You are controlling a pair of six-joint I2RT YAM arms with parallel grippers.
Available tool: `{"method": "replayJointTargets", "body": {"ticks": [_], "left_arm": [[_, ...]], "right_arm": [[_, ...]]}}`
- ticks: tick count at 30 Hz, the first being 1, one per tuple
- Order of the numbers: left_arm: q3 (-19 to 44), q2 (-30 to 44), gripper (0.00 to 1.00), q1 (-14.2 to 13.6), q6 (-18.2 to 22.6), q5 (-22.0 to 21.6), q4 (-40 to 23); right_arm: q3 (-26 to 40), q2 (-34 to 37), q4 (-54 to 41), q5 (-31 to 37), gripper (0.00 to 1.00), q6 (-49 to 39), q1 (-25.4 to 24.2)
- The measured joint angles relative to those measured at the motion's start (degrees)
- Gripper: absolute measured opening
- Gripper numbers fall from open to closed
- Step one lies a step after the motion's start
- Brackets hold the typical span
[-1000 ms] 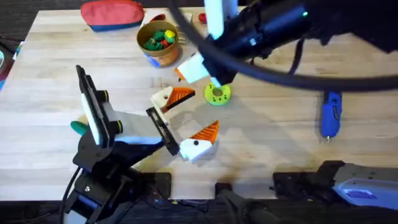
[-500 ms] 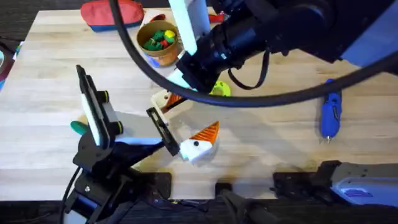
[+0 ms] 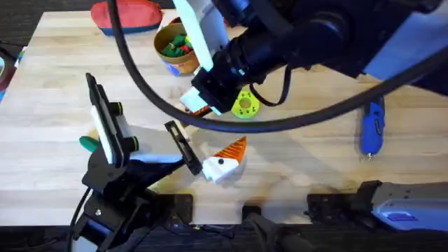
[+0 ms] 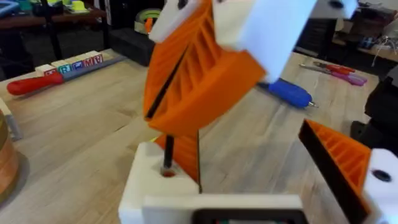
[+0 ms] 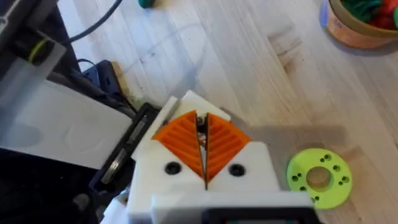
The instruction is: Pick up the gripper from the table and insert it into the empty holder that is missing its gripper. Then pick up a screw, insert it into the mounting hole, and use the screwdriver to tighten it. Finally, clean up the table by picking up the vegetable and placing it into the bucket.
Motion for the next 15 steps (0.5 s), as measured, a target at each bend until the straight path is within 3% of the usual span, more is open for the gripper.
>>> {"method": "replayJointTargets", "body": {"ticks": [15], "left_arm": [[0.0,0.0,0.988,0.0,0.1,0.0,0.0]], "right_arm": [[0.0,2.3,0.1,0.6,0.003,0.0,1.6]]}}
